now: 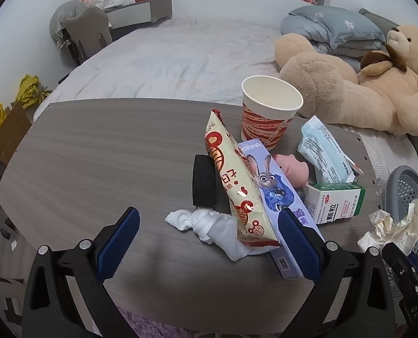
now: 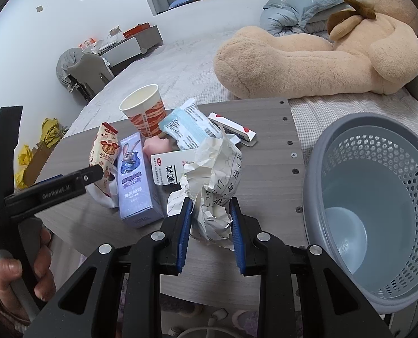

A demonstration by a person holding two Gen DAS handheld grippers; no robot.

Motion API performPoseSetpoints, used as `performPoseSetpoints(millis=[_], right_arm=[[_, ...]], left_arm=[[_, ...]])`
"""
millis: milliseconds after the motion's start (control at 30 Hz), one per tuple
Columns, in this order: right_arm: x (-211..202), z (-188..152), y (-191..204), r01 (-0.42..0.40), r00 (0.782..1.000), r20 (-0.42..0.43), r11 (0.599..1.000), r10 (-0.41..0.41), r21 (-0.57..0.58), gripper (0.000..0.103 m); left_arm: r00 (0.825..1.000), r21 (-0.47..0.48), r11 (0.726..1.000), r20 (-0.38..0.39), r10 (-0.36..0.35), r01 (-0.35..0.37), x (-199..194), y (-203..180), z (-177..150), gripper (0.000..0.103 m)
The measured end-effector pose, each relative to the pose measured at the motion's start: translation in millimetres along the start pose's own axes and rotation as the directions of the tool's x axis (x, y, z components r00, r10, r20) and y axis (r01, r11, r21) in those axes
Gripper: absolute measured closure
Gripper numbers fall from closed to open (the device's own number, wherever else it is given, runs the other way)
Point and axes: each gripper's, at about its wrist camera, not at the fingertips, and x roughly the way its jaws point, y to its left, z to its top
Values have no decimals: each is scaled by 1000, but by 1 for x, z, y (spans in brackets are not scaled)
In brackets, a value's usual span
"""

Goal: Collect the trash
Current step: 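Lift the crumpled paper with the right tool while the left tool grasps the snack wrapper, then carry paper and wrapper over the grey basket and open both tools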

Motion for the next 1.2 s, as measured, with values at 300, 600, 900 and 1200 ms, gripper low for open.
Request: performPoseSetpoints(millis=[300,600,900,1200], right_arm=[[5,0,-10,-16,1000,-5,1000,17,22,77],[5,-1,-16,-19,1000,-6,999,19,41,77],[3,-1,-14,-18,1000,-3,999,18,37,77],[-6,-1,-11,-16,1000,16,999,16,33,77]], left_arm=[[998,40,998,46,51,-53,7,-13,11,14],[999,88,995,21,37,-39,12,-21,12,49],[1000,103,995,13,-15,14,7,-21,8,75],[998,93,995,41,-40,36,-14,-13,8,75]])
